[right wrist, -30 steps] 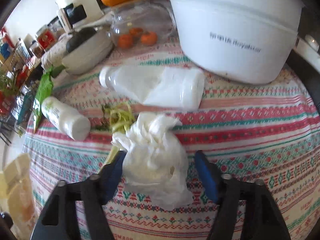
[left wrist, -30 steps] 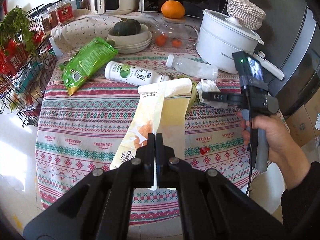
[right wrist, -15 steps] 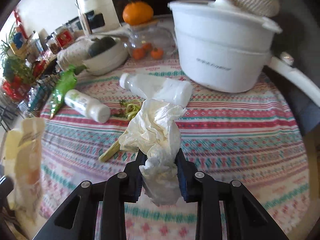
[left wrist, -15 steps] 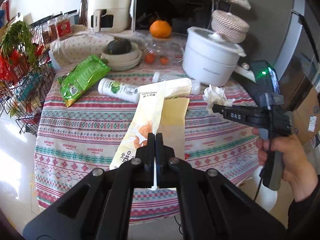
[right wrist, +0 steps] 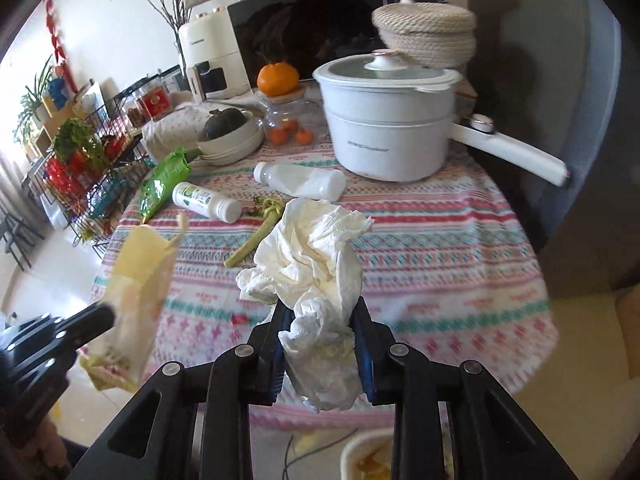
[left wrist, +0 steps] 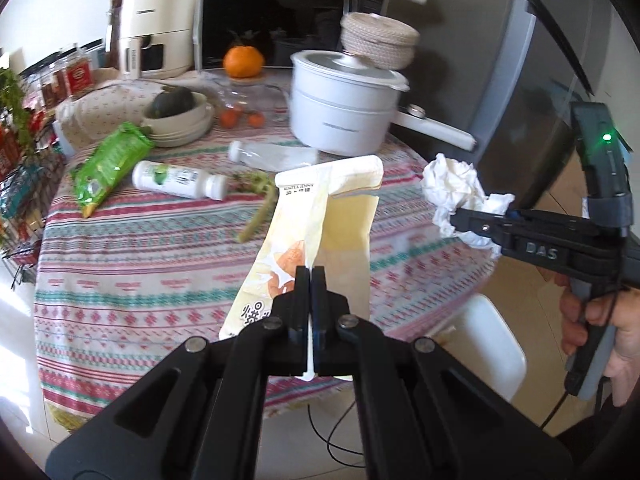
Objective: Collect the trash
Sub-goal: 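Carry the bag and tissue over the white bin and open both grippers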
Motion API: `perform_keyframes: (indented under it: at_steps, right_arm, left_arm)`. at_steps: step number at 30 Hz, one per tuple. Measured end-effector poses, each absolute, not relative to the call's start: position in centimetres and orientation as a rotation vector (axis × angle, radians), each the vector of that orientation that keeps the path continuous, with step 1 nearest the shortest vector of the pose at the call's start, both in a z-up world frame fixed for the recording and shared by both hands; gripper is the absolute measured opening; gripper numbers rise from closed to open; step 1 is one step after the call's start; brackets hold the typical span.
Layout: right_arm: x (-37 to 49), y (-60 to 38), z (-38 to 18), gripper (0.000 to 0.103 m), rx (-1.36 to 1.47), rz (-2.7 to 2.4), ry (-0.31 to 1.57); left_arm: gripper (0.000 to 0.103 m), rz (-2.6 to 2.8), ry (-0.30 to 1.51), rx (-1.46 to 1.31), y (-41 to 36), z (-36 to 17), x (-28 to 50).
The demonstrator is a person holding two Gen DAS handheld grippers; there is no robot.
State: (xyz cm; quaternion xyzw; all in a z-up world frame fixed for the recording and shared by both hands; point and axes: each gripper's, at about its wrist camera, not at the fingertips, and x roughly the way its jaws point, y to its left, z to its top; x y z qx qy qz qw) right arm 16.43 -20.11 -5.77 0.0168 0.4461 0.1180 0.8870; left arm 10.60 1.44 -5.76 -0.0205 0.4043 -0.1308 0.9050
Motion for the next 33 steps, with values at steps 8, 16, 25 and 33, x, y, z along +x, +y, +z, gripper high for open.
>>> perform_keyframes:
  at_steps: [8,16,25,33]
  right_arm:
    - [10.6,-24.8,-6.3,0.030,0.100,0.197,0.934]
    - [8.1,-29.4,-9.8,0.030,0.156,0.092,1.054]
    - [6.0,-34.9,-15.5,0.031,0.236,-0.018,1.247]
    - [4.4,-38.3,-18.6,0.032,0.273,-0.088,1.363]
  left_arm:
    - [0.001,-0.428,0.880,0.002,-3.3,-7.0,8.4]
    - [0.001,-0.584,0.972,0.036,-8.5,-9.9,7.0]
    - [0.001,-0.721,1.098,0.000,-13.4,-14.1,6.6]
    - [0.001,-0.753,1.141,0.041,-17.2,-17.0,5.8]
